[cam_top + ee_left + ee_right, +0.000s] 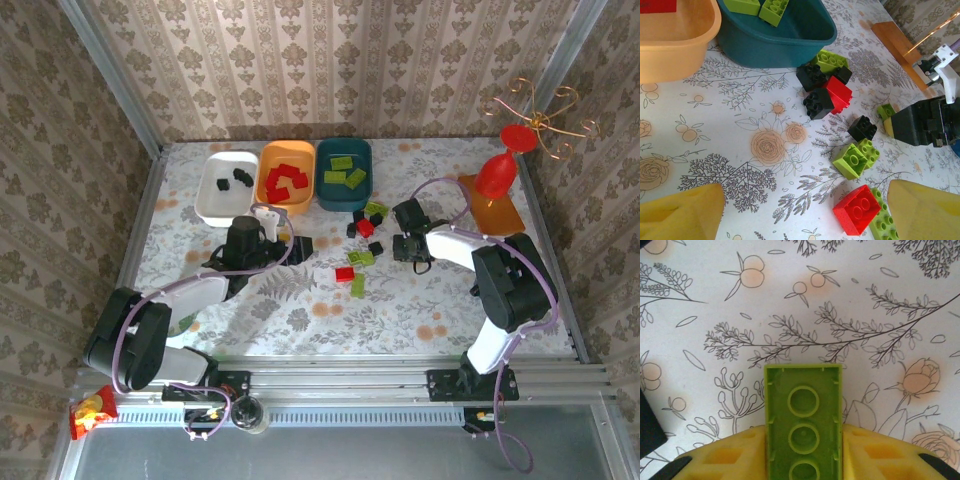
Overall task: Sort the legos into containers by color
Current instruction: Pick up the lego from the center of the table, then place the lego in the container.
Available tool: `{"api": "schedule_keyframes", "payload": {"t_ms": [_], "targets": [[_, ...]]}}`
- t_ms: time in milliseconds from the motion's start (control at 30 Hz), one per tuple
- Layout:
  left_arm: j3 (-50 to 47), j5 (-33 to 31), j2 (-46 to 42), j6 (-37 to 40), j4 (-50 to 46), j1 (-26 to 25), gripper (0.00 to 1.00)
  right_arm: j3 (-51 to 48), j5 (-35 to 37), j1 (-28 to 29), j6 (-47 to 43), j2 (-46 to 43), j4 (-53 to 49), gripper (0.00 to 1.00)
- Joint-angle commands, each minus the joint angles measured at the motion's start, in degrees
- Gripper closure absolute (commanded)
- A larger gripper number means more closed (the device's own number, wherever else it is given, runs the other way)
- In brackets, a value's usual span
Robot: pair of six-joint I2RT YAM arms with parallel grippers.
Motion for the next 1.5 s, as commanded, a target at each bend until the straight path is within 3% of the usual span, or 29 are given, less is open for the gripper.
{"api": "schedule_keyframes", "payload": {"t_ms": [0, 100, 233, 367, 533, 767, 1100, 1300, 1467], "targets": [[0.31, -0.27, -2.07, 1.19, -0.02, -0.15, 0.14, 1.33, -2.54, -0.88, -0.34, 0.67, -0.50, 0.64], [0.13, -1.19, -3.07, 1.57, -0.96, 0.42, 0.14, -0.22, -6.40, -0.06, -1.18, -3.79, 3.74, 0.66], [-2.44, -7.16, -8.39, 1.74, -2.40, 2.31, 0.12, -1.77, -9.81, 4.36, -0.85, -10.39, 11.86, 0.66], [-5.72, -11.46, -14.68, 0.71, -2.37, 5.92, 0.10, 1.79, -11.87, 8.16, -0.46, -10.20, 16.95, 0.66], [-8.68, -15.79, -21.78, -0.19, -2.85, 7.81, 0.08, 10.91, -13.94, 11.76, 0.27, -2.53, 21.29, 0.67], [-8.43, -15.29, -24.23, 0.03, -4.33, 8.43, 0.07, 27.73, -17.05, 13.69, 2.40, 13.14, 24.13, 0.67], [-7.00, -10.31, -21.14, -1.14, -3.96, 8.47, 0.08, 41.55, -6.68, 9.92, 1.35, 25.64, 20.11, 0.68], [-5.92, -7.67, -19.71, -0.68, -3.86, 8.34, 0.08, 50.82, -10.83, 5.29, 3.33, 32.85, 15.31, 0.56], [-4.33, -4.69, -17.00, 1.24, -3.45, 7.06, 0.08, 47.84, -17.49, 3.84, 1.23, 28.05, 16.63, 0.39]]}}
